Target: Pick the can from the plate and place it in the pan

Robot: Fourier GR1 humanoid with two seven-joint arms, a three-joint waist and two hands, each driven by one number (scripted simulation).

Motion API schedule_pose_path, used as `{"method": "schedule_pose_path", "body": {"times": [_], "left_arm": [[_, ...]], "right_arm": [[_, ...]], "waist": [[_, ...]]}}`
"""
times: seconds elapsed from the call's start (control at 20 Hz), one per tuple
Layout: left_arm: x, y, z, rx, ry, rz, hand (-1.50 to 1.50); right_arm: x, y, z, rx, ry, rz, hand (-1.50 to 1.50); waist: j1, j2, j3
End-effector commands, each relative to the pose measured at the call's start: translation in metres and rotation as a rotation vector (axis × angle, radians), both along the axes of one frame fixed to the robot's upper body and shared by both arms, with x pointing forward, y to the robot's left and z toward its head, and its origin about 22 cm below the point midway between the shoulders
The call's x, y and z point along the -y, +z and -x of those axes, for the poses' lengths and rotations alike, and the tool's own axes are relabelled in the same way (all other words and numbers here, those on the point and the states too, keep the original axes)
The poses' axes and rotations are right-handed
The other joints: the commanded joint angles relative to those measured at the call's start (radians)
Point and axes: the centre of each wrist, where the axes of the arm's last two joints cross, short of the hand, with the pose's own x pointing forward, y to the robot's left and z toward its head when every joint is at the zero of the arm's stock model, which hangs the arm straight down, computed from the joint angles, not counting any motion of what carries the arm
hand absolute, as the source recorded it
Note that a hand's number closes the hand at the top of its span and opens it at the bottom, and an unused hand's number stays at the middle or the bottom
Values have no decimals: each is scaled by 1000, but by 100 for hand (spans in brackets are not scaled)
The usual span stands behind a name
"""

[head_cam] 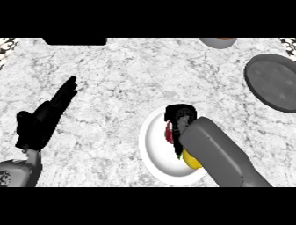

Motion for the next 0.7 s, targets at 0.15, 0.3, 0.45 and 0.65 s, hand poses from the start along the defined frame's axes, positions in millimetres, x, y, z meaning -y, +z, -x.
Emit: {"method": "schedule_pose_path", "body": {"times": [0.15, 0.3, 0.45, 0.65], "left_arm": [[23, -12, 15, 11, 7, 0, 0], [4, -7, -7, -2, 2, 11, 0], [14, 2, -7, 20, -3, -6, 0], [16, -15, 6, -6, 2, -6, 0]], "right_arm": [[12, -4, 11, -78, 93, 23, 150], [17, -9, 3, -46, 82, -3, 150], [2, -23, 26, -34, 77, -9, 150], [1, 10, 13, 67, 77, -34, 150]], "waist": [[-4, -1, 0], [-2, 2, 0], [-4, 1, 0], [-3, 0, 0]]}}
